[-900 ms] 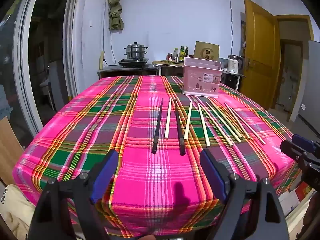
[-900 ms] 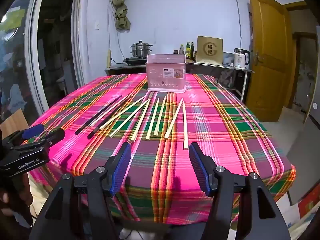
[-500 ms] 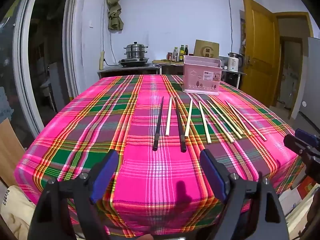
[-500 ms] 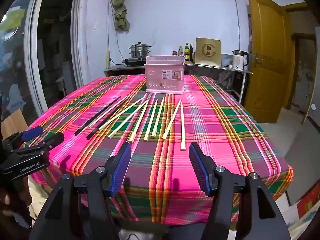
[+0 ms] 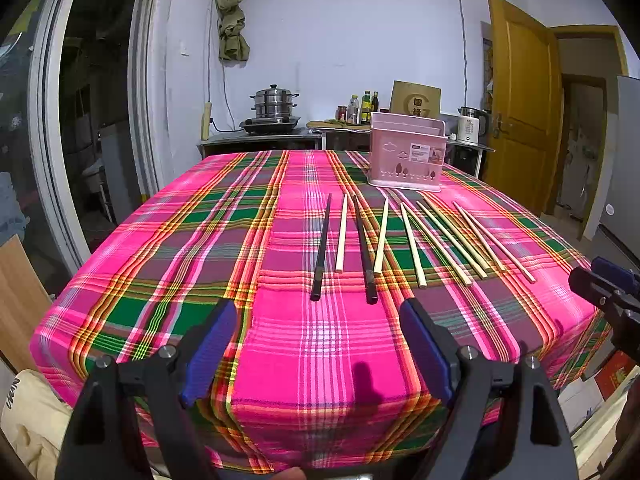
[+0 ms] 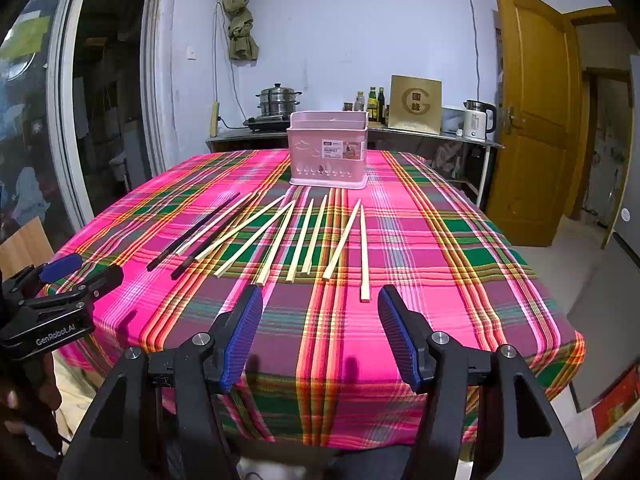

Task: Organize utensils

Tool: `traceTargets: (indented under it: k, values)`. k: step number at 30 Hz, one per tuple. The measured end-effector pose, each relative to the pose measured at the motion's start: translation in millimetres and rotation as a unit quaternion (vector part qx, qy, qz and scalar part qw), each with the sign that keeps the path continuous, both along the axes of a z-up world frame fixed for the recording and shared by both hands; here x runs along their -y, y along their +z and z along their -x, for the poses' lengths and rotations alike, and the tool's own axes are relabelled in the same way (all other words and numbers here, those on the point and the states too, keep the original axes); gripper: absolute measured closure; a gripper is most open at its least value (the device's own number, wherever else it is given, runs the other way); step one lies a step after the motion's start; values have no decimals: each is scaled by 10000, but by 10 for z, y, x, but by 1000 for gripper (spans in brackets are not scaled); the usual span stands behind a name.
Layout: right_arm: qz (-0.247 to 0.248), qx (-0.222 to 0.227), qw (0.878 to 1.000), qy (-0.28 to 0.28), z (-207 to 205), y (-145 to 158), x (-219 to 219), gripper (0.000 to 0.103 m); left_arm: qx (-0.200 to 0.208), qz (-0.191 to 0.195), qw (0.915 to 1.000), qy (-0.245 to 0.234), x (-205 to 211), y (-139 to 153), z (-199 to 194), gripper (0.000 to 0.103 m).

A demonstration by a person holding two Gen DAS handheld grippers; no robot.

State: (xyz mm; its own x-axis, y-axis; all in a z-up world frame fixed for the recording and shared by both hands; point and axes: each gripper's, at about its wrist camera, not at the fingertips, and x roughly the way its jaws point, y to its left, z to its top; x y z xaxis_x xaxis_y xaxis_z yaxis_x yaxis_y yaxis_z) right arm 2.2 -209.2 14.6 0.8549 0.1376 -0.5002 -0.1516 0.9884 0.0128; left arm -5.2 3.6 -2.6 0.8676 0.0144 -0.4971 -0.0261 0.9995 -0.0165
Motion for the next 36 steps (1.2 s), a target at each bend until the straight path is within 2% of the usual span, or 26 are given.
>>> traceTargets:
  k: [36]
  values:
    - [29,31,10000,-15,-8,-1,-12,42,16,-12,10000,27,-37,1,12,18]
